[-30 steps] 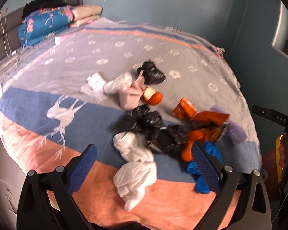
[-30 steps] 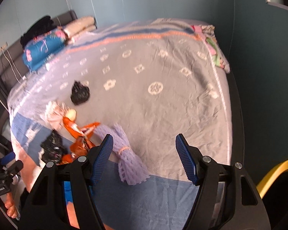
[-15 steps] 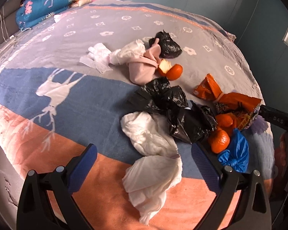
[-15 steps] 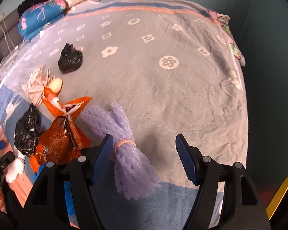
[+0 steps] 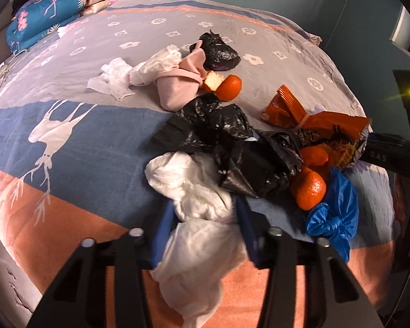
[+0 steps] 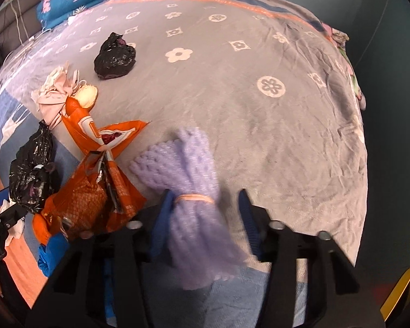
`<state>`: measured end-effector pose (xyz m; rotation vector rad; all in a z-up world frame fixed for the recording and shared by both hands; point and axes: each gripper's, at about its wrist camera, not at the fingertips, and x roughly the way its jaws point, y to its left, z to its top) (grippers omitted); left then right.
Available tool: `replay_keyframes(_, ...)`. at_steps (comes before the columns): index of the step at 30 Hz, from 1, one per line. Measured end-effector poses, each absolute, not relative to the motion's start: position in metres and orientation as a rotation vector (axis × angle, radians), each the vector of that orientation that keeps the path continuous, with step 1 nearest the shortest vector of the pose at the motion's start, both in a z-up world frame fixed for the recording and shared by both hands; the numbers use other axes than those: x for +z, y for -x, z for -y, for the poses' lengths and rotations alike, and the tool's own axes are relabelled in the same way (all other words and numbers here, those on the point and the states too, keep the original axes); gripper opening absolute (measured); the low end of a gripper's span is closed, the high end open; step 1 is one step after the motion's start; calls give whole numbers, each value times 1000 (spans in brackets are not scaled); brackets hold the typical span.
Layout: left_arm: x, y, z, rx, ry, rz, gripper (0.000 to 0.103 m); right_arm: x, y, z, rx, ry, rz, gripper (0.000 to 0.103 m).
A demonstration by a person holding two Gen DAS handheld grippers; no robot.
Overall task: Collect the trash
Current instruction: 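Carry the tissue and foam net over the bin with both tools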
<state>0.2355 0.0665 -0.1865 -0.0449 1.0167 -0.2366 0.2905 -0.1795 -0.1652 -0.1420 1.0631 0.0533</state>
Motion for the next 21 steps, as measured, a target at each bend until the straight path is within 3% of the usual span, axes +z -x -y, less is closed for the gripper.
replay_keyframes(10, -173, -227, -73, -275, 50, -980, 31, -154, -287, 177, 62, 130, -1027, 27)
replay_keyframes(21, -127, -208, -85, -235, 72, -868, 31, -86, -248, 187, 106, 20, -882, 27)
